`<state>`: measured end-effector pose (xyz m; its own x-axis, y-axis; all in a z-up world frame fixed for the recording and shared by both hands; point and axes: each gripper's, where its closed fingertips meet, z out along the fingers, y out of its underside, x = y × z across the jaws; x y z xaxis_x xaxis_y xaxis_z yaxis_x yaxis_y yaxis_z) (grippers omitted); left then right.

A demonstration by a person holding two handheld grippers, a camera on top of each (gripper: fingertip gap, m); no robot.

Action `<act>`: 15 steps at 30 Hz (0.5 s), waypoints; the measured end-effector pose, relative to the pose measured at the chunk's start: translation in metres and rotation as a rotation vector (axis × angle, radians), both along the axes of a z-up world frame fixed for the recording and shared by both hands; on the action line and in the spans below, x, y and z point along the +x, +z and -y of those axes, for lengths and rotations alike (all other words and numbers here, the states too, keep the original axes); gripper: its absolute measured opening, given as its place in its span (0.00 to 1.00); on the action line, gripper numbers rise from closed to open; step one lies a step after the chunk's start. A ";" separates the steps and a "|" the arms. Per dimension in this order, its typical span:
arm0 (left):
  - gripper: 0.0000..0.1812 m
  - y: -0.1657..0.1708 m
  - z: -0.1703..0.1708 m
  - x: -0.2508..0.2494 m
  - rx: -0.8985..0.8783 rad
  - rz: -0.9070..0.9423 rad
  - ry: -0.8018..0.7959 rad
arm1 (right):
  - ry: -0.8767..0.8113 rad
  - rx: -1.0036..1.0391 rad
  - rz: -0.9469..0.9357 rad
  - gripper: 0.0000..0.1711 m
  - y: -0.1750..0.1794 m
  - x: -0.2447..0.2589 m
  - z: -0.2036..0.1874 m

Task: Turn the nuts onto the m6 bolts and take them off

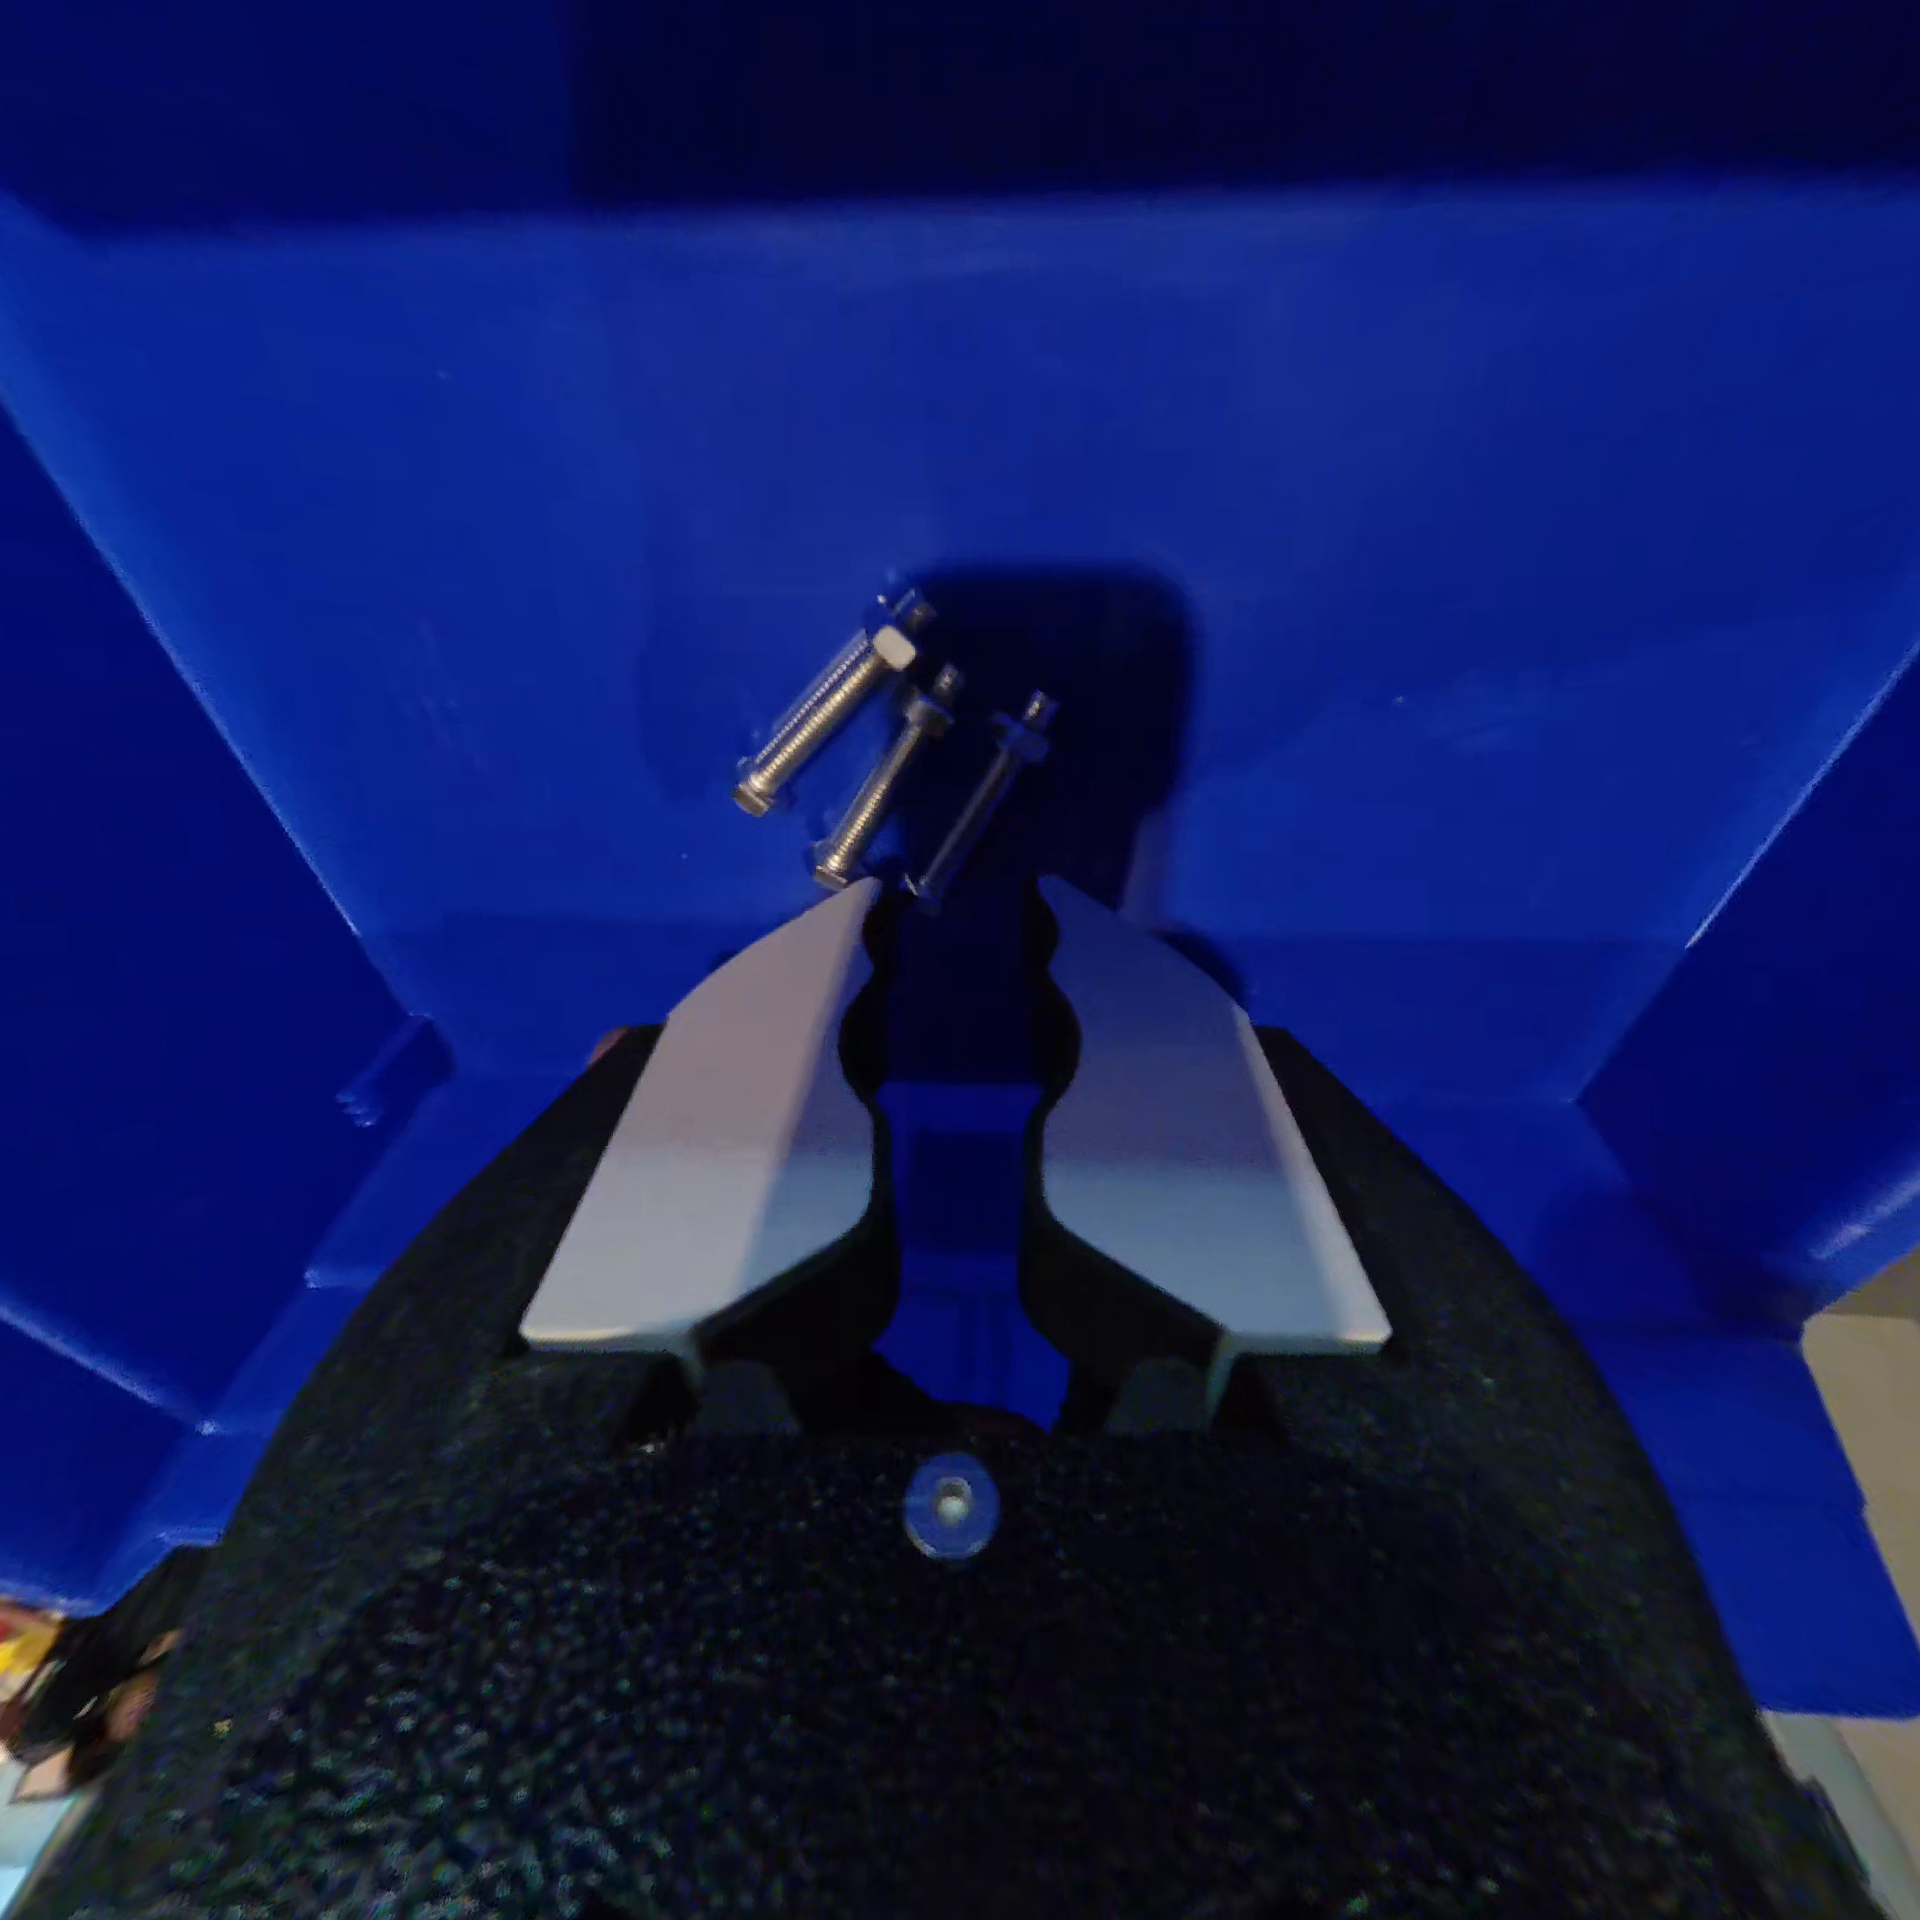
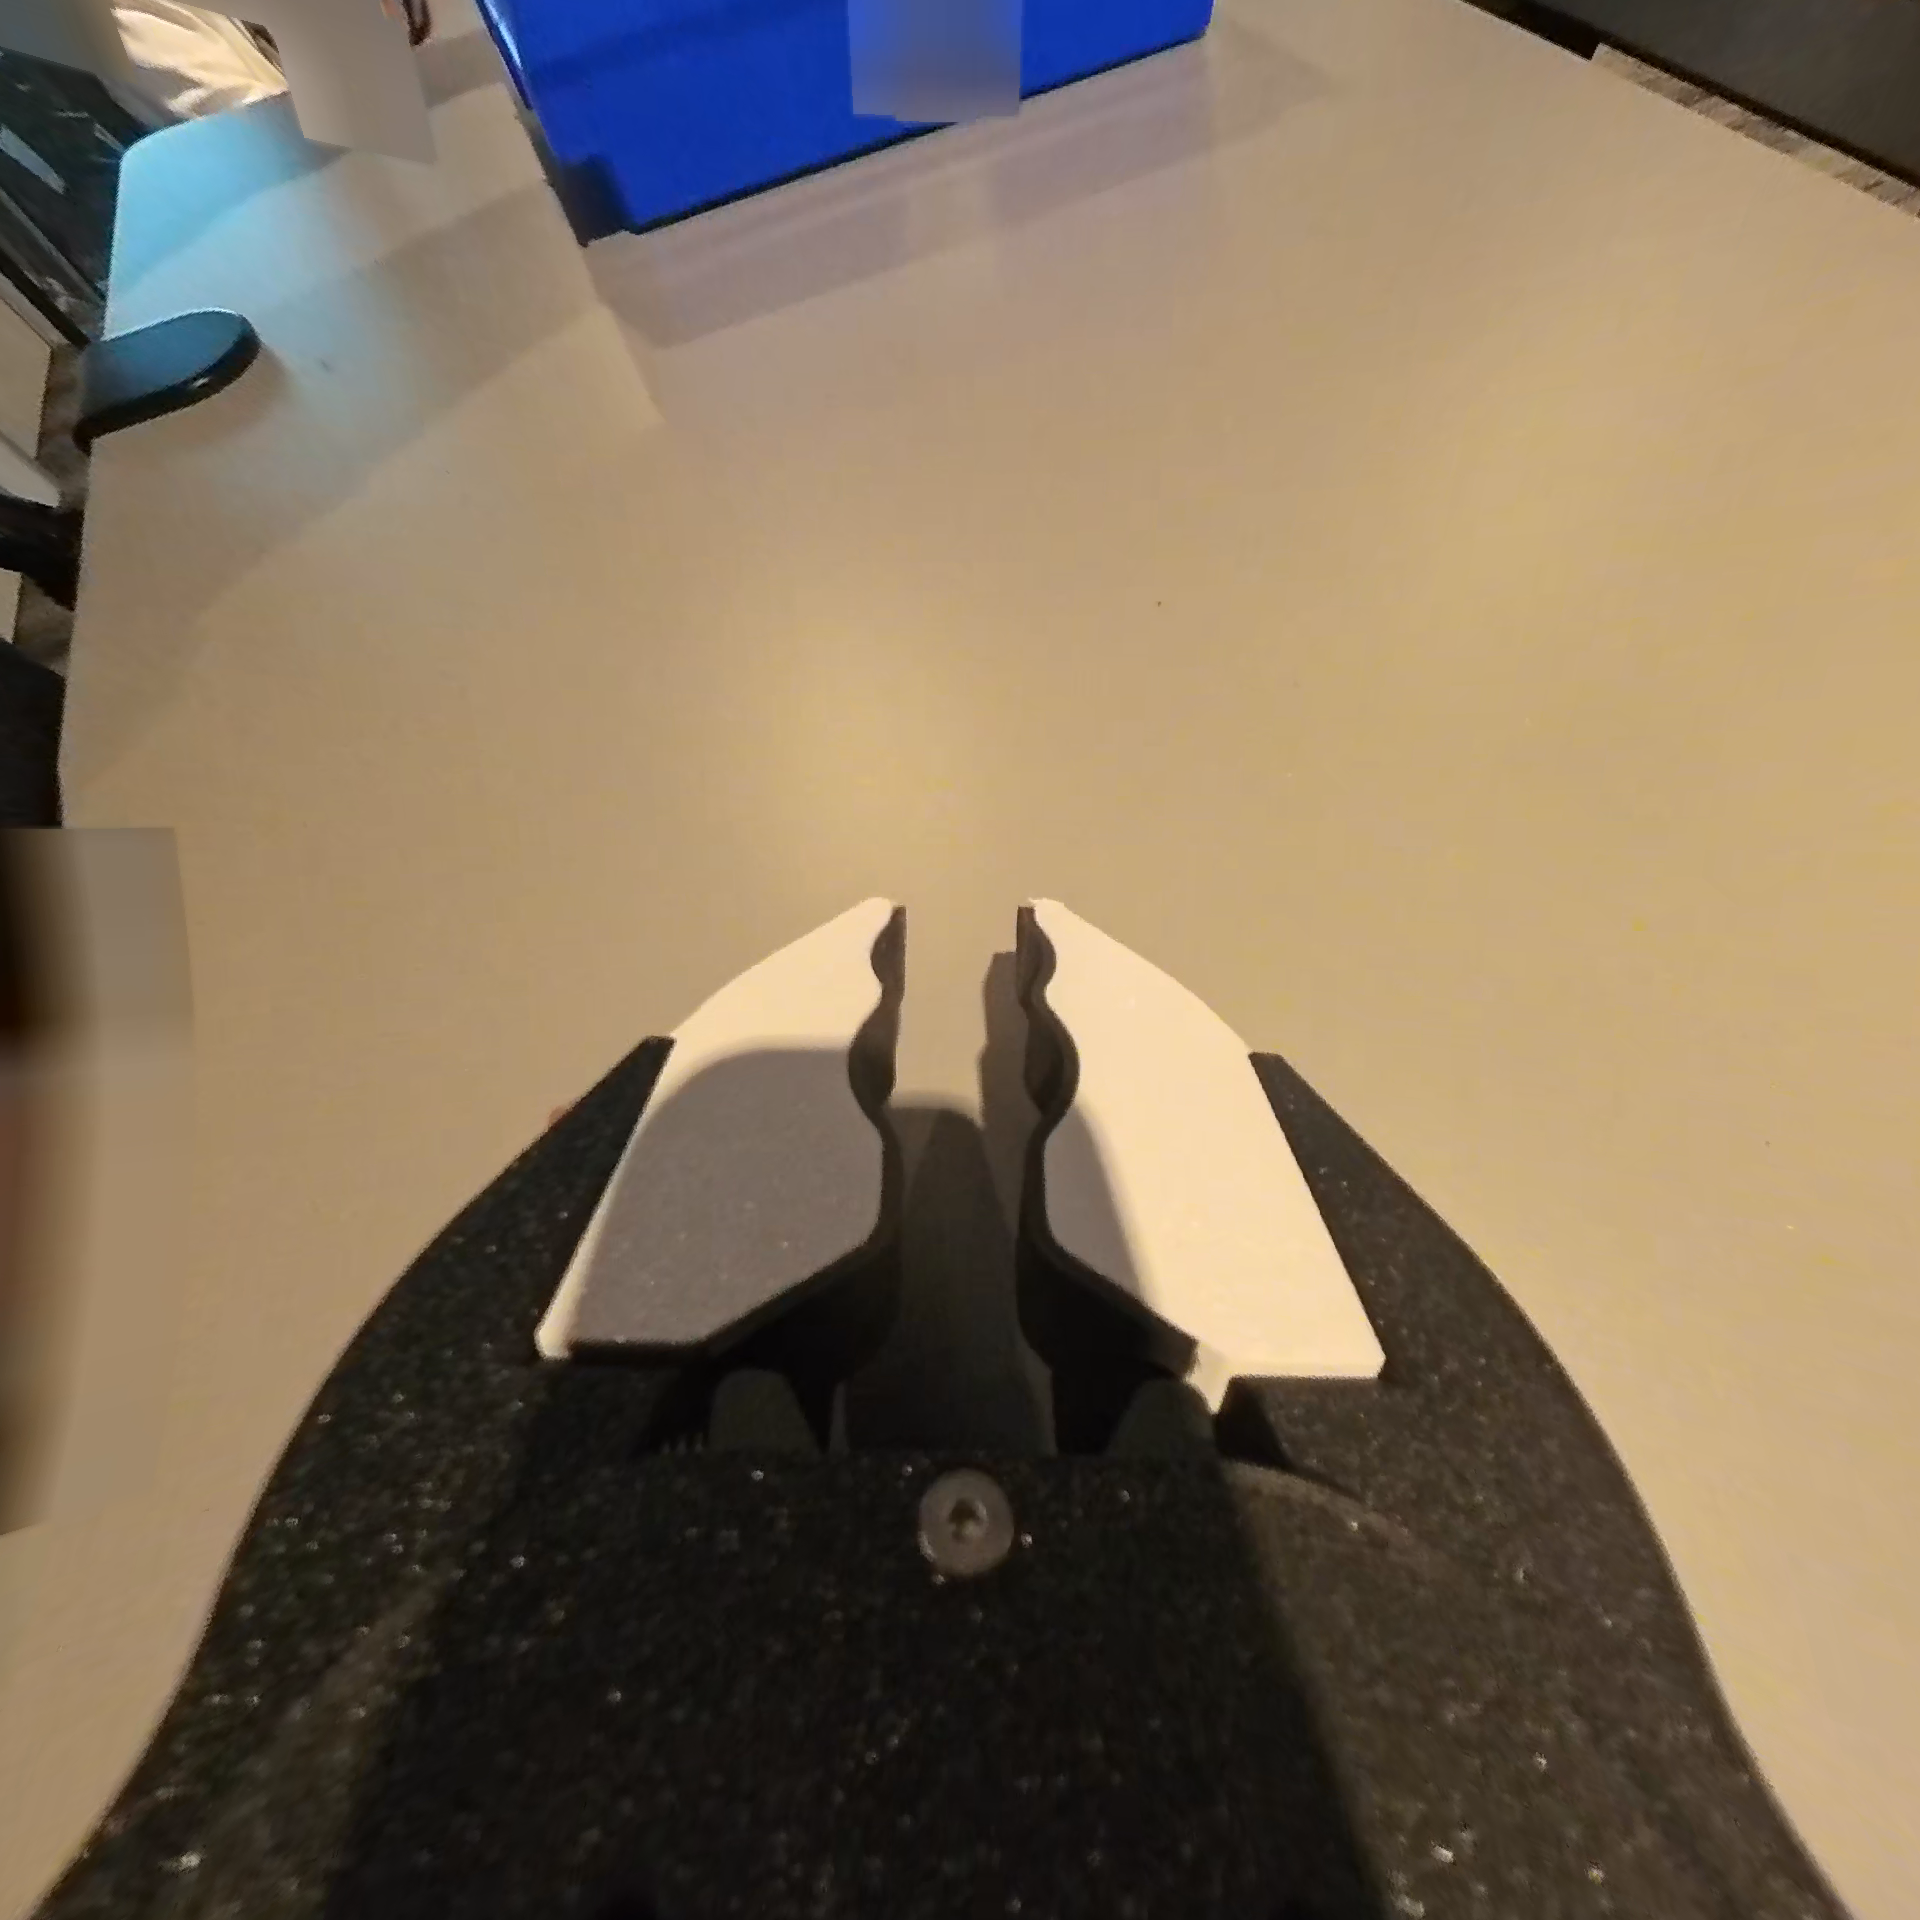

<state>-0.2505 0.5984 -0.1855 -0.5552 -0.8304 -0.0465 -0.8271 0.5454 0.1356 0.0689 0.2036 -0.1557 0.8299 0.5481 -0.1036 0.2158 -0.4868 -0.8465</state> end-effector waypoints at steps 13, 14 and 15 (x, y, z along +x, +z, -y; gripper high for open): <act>0.06 -0.001 0.002 -0.009 0.119 -0.091 0.023 | -0.045 0.000 0.034 0.11 -0.002 0.005 -0.003; 0.06 0.004 0.002 -0.008 0.154 -0.075 0.046 | -0.056 -0.002 0.040 0.11 -0.003 0.006 -0.004; 0.06 0.011 0.004 -0.006 0.176 -0.046 0.077 | -0.072 -0.004 0.045 0.10 -0.004 0.007 -0.005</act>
<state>-0.2570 0.5945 -0.1747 -0.4954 -0.8517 -0.1706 -0.8562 0.4456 0.2615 0.0763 0.2085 -0.1594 0.8708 0.4869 -0.0674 0.2181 -0.5056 -0.8347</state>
